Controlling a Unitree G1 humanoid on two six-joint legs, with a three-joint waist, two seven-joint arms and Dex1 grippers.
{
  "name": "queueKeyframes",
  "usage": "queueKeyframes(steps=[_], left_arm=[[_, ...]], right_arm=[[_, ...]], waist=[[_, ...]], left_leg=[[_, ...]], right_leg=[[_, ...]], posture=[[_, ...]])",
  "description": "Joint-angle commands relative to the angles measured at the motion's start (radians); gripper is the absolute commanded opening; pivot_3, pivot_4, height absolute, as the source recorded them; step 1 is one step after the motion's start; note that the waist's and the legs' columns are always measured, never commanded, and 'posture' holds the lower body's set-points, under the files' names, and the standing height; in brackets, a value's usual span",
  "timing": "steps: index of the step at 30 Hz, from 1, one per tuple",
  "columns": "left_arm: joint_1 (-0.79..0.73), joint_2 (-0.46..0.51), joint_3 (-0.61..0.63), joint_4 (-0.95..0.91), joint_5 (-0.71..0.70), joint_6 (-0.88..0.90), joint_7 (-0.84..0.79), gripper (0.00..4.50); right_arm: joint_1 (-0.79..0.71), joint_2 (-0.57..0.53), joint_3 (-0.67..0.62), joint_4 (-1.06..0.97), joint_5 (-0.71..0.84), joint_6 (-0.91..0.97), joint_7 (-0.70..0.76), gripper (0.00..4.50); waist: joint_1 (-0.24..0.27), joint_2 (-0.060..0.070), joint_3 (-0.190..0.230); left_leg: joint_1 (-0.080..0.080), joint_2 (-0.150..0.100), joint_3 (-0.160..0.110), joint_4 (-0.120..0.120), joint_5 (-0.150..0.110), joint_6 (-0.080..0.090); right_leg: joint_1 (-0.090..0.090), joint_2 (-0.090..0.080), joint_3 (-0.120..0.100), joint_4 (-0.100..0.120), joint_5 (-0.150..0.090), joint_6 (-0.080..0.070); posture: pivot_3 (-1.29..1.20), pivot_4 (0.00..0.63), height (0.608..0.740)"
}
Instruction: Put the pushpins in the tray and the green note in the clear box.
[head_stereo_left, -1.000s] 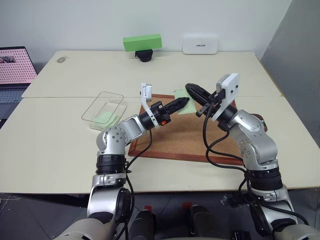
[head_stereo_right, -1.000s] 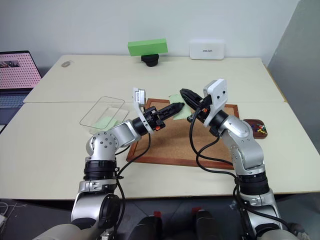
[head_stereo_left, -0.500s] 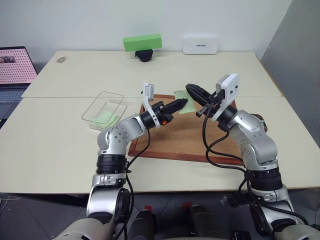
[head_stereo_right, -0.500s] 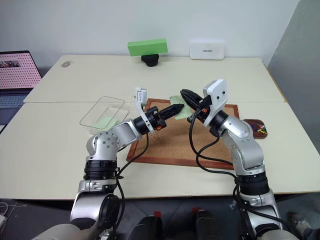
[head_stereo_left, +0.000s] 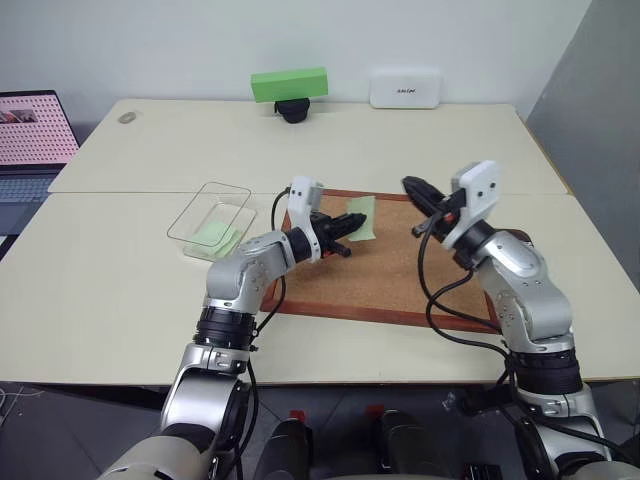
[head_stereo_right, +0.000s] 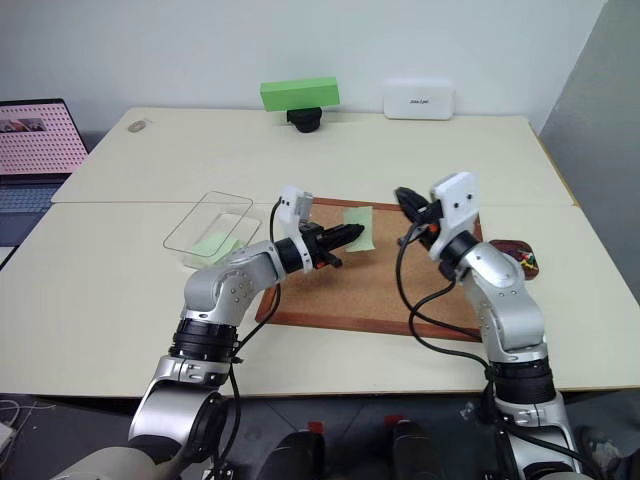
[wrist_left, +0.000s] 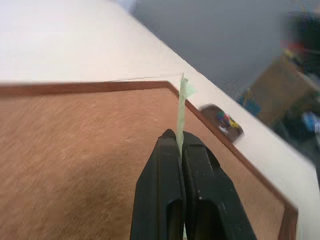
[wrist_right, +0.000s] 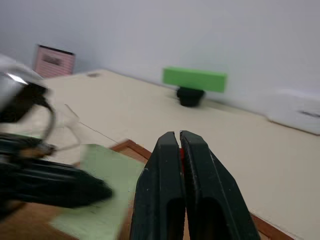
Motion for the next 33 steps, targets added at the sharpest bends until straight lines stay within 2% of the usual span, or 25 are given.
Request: queueKeyframes(steps=[1, 6, 18, 20, 22, 33], left_arm=[[0.021, 0.049, -0.153, -0.086, 0.163, -0.220, -0.102, 0.03], [0.023, 0.049, -0.233, -0.058, 0.272, -0.380, -0.142, 0.03], [0.007, -0.014, -0.231, 0.008, 0.319, -0.421, -0.168, 0.03], [0.018, -0.007, -0.238, 0.001, 0.325, -0.417, -0.179, 0.00], [0.028, -0.003, -0.242, -0.007, 0.328, -0.411, -0.184, 0.00], [0.032, -0.007, -0.238, -0.019, 0.335, -0.400, -0.192, 0.00]], right_arm=[[0.033, -0.053, -0.106, 0.049, -0.062, 0.072, -0.111, 0.00], [0.047, -0.066, -0.188, 0.138, -0.058, 0.155, -0.183, 0.00], [-0.023, -0.094, -0.248, 0.361, -0.046, 0.147, -0.194, 0.00], [-0.022, -0.100, -0.244, 0.372, -0.052, 0.138, -0.189, 0.48], [-0.019, -0.109, -0.238, 0.387, -0.061, 0.133, -0.183, 0.73], [-0.031, -0.139, -0.235, 0.419, -0.063, 0.116, -0.182, 3.35]], waist=[[0.001, 0.000, 0.000], [-0.005, 0.001, 0.000], [-0.005, 0.001, 0.000], [-0.005, 0.001, 0.000], [-0.005, 0.001, 0.000], [-0.005, 0.001, 0.000]], left_leg=[[0.000, 0.000, 0.000, 0.000, 0.000, 0.000], [0.000, 0.001, 0.001, 0.000, 0.000, 0.000], [0.000, 0.001, 0.002, 0.000, 0.000, 0.001], [0.000, 0.001, 0.002, 0.000, 0.000, 0.001], [0.000, 0.001, 0.002, 0.000, 0.000, 0.001], [0.000, 0.001, 0.002, 0.000, 0.000, 0.001]], right_leg=[[0.000, 0.000, 0.000, 0.000, 0.000, 0.000], [0.000, 0.000, 0.001, 0.000, 0.000, 0.000], [0.000, 0.001, 0.002, 0.000, -0.002, 0.004], [0.000, 0.001, 0.002, 0.000, -0.002, 0.004], [0.000, 0.001, 0.002, 0.000, -0.002, 0.004], [0.000, 0.001, 0.002, 0.000, -0.002, 0.004]], posture=[[0.00, 0.150, 0.740], [0.00, 0.150, 0.740], [0.00, 0.150, 0.740], [0.00, 0.150, 0.740], [0.00, 0.150, 0.740], [0.00, 0.150, 0.740]])
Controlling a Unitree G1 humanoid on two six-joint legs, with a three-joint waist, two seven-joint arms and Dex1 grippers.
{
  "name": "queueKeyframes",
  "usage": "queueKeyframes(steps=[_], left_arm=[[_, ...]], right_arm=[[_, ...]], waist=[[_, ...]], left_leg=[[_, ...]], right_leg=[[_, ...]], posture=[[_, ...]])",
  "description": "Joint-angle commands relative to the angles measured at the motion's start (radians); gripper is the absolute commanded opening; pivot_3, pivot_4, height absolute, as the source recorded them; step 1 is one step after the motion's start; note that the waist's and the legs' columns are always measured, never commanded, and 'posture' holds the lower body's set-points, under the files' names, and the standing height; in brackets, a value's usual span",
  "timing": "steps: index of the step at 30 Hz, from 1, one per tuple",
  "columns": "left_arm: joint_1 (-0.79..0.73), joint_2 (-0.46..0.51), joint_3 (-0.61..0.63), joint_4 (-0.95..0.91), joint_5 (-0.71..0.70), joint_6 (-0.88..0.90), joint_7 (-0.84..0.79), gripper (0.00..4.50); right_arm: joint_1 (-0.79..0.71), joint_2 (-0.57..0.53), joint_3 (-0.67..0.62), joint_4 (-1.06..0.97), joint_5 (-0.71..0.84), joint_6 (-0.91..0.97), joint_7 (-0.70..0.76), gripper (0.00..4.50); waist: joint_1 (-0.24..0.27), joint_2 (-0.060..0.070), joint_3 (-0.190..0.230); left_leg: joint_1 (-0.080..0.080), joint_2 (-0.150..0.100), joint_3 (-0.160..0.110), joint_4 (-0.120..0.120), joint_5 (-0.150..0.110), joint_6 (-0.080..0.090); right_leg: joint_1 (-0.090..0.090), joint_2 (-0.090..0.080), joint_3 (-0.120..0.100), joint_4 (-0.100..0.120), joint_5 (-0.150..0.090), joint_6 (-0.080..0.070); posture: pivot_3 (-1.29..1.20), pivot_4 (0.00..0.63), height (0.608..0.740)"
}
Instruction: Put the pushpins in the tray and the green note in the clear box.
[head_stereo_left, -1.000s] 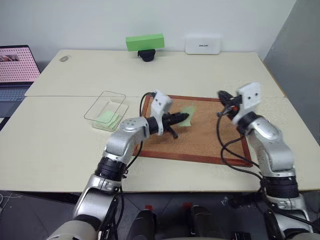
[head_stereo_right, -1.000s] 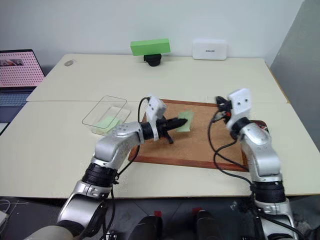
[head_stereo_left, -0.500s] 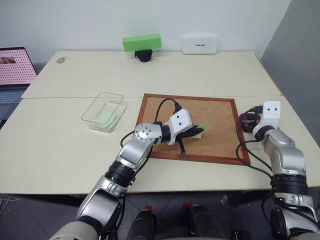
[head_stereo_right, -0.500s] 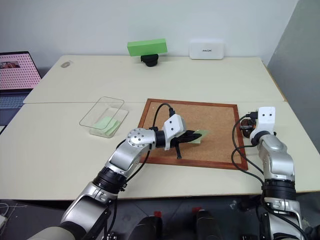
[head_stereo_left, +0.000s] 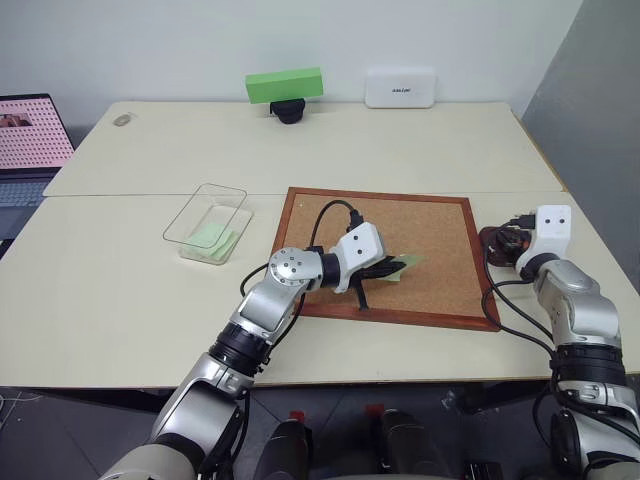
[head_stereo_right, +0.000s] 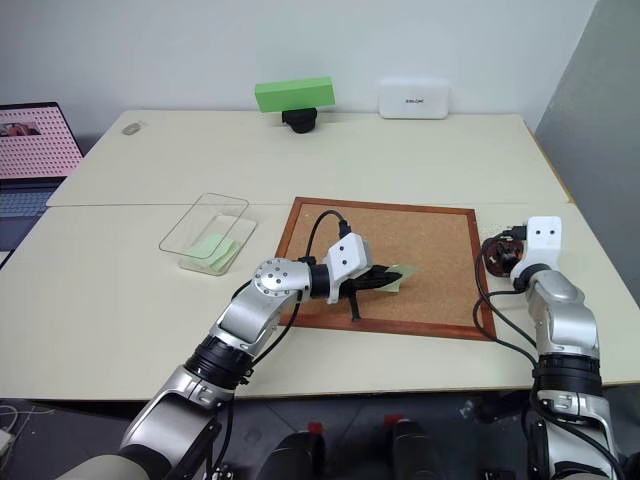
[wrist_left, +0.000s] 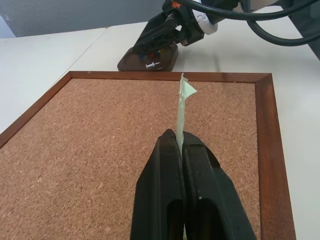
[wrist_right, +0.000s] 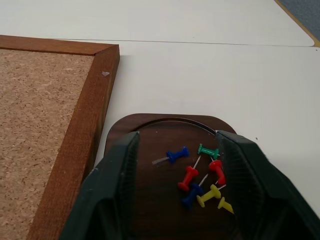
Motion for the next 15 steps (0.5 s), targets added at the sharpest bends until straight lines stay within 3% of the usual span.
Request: queueKeyframes(steps=[1, 6, 11, 15], left_arm=[[-0.010, -0.010, 0.005, -0.038, 0.004, -0.004, -0.001, 0.00], [-0.020, -0.015, 0.010, -0.030, 0.005, -0.006, 0.000, 0.00], [-0.019, -0.009, 0.029, -0.029, 0.004, -0.001, 0.015, 0.00], [-0.024, -0.008, 0.101, -0.043, -0.026, 0.058, 0.074, 0.00]], right_arm=[[-0.025, -0.026, -0.016, -0.014, -0.005, -0.028, 0.003, 3.51], [-0.018, -0.024, -0.011, -0.035, -0.003, -0.022, 0.003, 4.49], [0.008, -0.033, 0.020, -0.081, -0.014, -0.076, 0.049, 4.49], [0.072, -0.073, 0.093, -0.167, -0.036, -0.202, 0.176, 4.49]], waist=[[0.000, 0.000, 0.000], [0.000, 0.000, 0.000], [0.000, 0.000, 0.000], [0.000, 0.000, 0.000]], left_leg=[[0.000, 0.000, 0.000, 0.000, 0.000, 0.000], [0.000, 0.000, 0.000, 0.000, 0.000, 0.000], [0.000, 0.000, 0.000, 0.000, 0.000, 0.000], [0.000, 0.000, 0.000, 0.000, 0.000, 0.000]], right_leg=[[0.000, 0.000, 0.000, 0.000, 0.000, 0.000], [0.000, 0.000, 0.000, 0.000, 0.000, 0.000], [0.000, 0.000, 0.000, 0.000, 0.000, 0.000], [0.000, 0.000, 0.000, 0.000, 0.000, 0.001]], posture=[[0.00, 0.150, 0.740], [0.00, 0.150, 0.740], [0.00, 0.150, 0.740], [0.00, 0.150, 0.740]])
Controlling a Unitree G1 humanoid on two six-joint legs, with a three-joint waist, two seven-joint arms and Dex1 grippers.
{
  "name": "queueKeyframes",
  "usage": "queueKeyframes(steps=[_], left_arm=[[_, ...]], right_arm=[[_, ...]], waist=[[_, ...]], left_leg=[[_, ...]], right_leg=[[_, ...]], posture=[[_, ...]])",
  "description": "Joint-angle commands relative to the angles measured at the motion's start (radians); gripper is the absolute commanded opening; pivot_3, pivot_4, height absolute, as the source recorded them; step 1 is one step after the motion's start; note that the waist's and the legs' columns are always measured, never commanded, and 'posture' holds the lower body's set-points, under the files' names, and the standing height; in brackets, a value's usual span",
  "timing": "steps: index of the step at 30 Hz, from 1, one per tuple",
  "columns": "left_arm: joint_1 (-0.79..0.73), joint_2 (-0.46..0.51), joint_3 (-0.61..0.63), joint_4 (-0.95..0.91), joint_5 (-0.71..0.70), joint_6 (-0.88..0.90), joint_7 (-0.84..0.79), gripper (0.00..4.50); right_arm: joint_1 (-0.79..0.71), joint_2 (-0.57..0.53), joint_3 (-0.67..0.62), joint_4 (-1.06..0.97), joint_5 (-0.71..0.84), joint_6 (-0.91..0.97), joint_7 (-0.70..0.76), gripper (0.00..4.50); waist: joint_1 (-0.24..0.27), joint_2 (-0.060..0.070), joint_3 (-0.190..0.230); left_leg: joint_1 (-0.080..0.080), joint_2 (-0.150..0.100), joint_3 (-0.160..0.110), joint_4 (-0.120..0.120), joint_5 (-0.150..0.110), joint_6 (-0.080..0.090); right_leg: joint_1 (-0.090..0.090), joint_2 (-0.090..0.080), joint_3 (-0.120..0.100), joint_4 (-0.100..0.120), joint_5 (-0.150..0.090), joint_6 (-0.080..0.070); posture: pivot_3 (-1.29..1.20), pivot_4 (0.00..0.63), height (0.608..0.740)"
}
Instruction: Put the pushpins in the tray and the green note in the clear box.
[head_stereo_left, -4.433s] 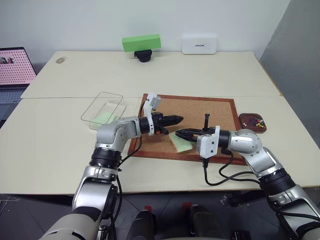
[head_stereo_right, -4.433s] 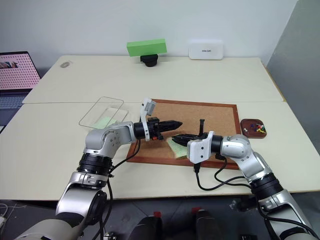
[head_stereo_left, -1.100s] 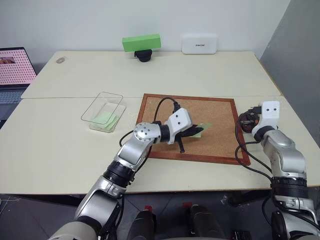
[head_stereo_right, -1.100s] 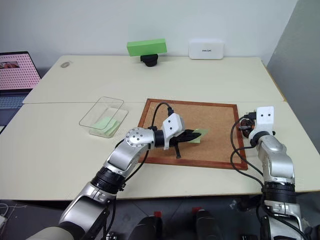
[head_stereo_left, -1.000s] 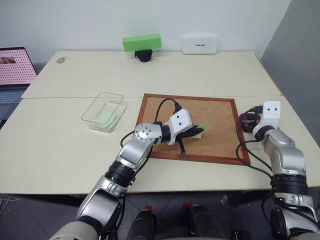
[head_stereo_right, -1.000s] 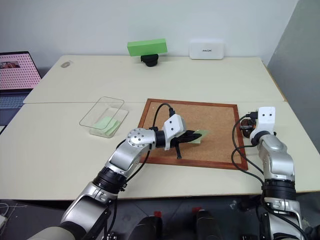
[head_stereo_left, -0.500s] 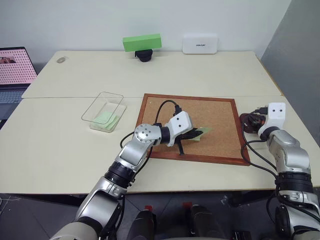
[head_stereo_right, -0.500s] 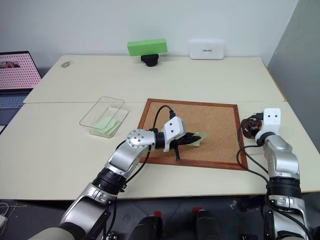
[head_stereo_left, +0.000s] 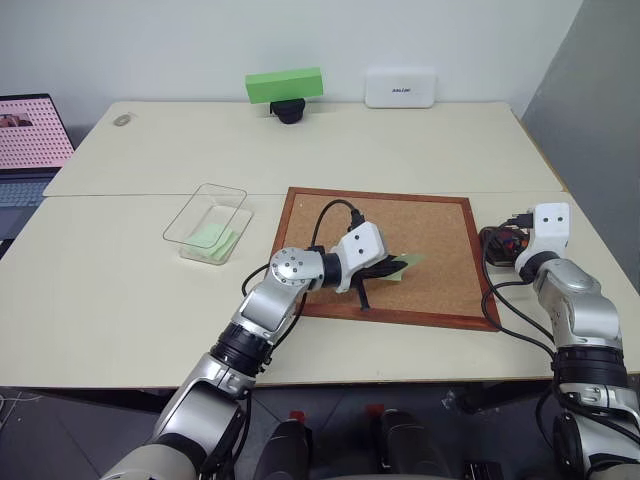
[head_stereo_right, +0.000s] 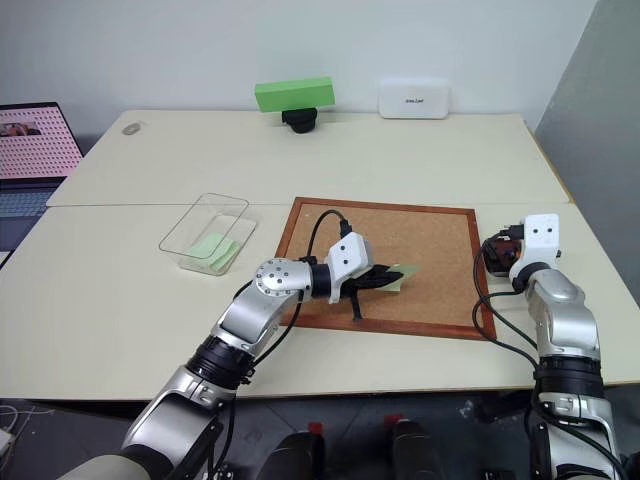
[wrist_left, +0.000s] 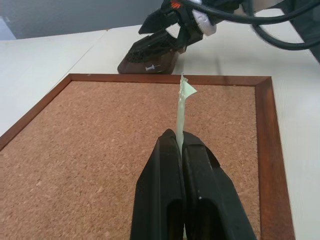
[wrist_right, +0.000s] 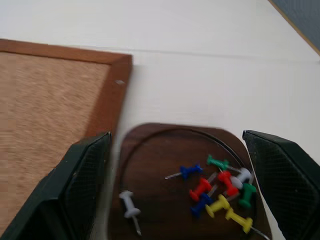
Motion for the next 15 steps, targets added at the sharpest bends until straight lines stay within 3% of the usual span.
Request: queueKeyframes(steps=[1, 6, 15], left_arm=[[-0.025, -0.003, 0.096, -0.047, -0.034, 0.058, 0.071, 0.00], [-0.028, 0.010, 0.237, -0.057, 0.033, 0.143, 0.329, 0.00], [0.032, 0.035, 0.390, -0.178, 0.110, 0.237, 0.622, 0.00]], right_arm=[[0.054, -0.053, 0.055, -0.119, -0.022, -0.133, 0.124, 4.49], [0.144, -0.058, 0.110, -0.335, 0.077, -0.139, 0.295, 4.49], [0.131, -0.037, 0.143, -0.509, 0.115, -0.109, 0.321, 4.49]], waist=[[0.000, 0.000, 0.000], [-0.003, 0.000, 0.000], [0.003, -0.001, 0.001]], left_leg=[[0.000, 0.000, 0.000, 0.000, 0.000, 0.000], [0.000, 0.000, -0.001, 0.000, 0.000, 0.000], [0.000, 0.000, -0.002, 0.001, 0.000, 0.000]], right_leg=[[0.000, 0.000, 0.000, 0.000, 0.000, 0.000], [0.000, 0.000, -0.001, 0.000, 0.000, 0.001], [0.001, -0.001, -0.001, 0.000, 0.000, 0.001]], posture=[[0.00, 0.150, 0.740], [0.00, 0.150, 0.740], [0.00, 0.150, 0.740]])
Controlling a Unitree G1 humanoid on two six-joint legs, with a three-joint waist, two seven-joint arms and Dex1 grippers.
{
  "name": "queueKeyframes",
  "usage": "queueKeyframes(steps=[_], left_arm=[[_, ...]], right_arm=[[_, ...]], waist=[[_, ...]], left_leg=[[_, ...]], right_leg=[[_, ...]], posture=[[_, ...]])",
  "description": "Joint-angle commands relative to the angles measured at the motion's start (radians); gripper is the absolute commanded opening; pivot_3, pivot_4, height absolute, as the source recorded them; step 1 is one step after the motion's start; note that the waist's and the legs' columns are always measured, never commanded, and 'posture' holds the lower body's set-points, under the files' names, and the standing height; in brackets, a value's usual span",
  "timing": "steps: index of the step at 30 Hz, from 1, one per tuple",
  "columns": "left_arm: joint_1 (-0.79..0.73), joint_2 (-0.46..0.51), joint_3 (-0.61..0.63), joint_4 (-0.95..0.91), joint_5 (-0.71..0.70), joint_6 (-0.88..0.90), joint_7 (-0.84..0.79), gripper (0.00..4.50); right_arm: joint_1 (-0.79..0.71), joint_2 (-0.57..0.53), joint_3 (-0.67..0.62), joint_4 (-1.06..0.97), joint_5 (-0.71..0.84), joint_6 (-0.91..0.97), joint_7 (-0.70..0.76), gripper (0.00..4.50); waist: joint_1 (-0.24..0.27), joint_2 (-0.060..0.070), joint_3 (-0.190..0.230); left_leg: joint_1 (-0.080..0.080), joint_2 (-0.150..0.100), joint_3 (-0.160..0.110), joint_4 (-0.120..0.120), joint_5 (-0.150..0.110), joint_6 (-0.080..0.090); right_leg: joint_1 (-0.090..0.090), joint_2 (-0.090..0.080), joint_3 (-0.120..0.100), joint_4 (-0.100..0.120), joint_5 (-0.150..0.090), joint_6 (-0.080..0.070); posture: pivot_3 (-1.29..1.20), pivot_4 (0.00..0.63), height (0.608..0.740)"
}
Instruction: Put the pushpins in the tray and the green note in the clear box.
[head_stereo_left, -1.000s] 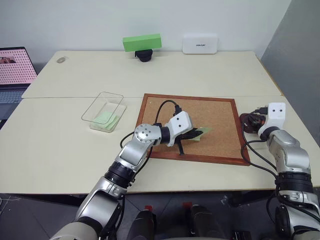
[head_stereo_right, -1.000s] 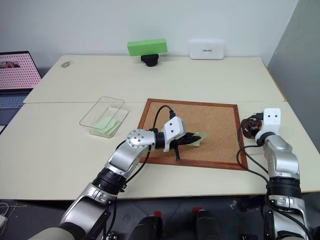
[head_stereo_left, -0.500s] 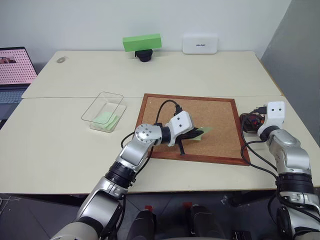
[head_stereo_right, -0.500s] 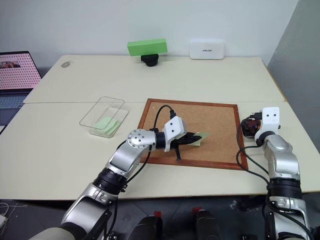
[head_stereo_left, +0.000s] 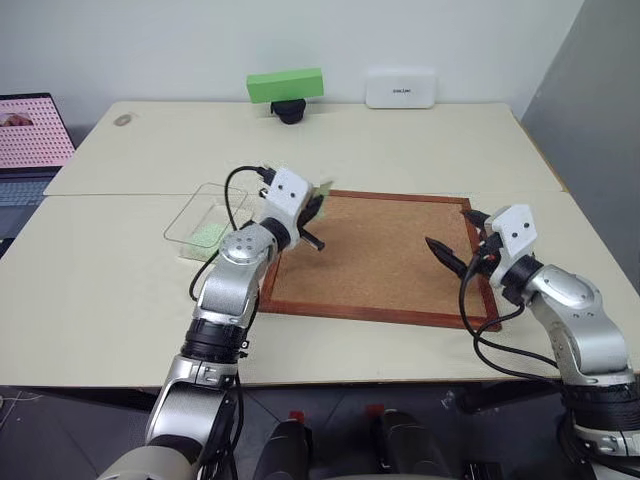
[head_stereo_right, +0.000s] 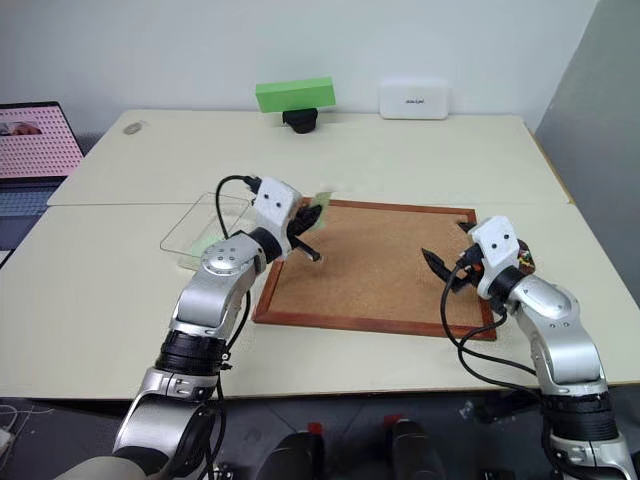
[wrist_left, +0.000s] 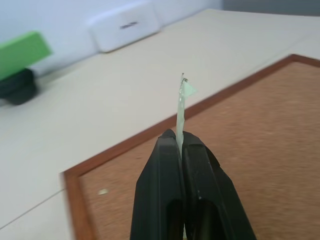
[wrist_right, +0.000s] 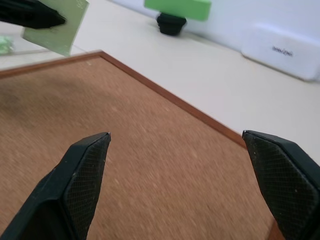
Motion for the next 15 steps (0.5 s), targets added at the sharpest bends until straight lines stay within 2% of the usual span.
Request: queueKeyframes(steps=[1, 6, 15], left_arm=[[0.018, 0.022, 0.110, -0.098, 0.051, 0.044, 0.165, 0.00], [0.043, 0.043, 0.228, -0.114, 0.116, 0.102, 0.368, 0.00], [0.007, 0.049, 0.302, -0.044, 0.125, 0.138, 0.495, 0.00]], right_arm=[[-0.028, -0.007, 0.026, -0.094, 0.003, -0.043, 0.031, 4.49], [-0.048, 0.019, 0.040, -0.239, 0.174, 0.076, 0.085, 4.49], [-0.099, 0.000, 0.073, -0.336, 0.281, 0.175, 0.121, 4.49]], waist=[[-0.002, 0.000, 0.000], [-0.002, 0.000, 0.000], [0.006, -0.003, 0.002]], left_leg=[[0.000, 0.000, 0.000, 0.000, 0.000, 0.000], [0.000, 0.001, -0.001, -0.001, 0.000, 0.000], [-0.001, 0.000, -0.002, 0.000, 0.000, 0.000]], right_leg=[[0.000, 0.000, 0.000, 0.000, 0.000, 0.000], [0.000, 0.001, -0.001, 0.000, 0.000, 0.000], [0.000, -0.001, -0.003, 0.000, 0.001, -0.001]], posture=[[0.00, 0.150, 0.740], [0.00, 0.150, 0.740], [0.00, 0.150, 0.740]])
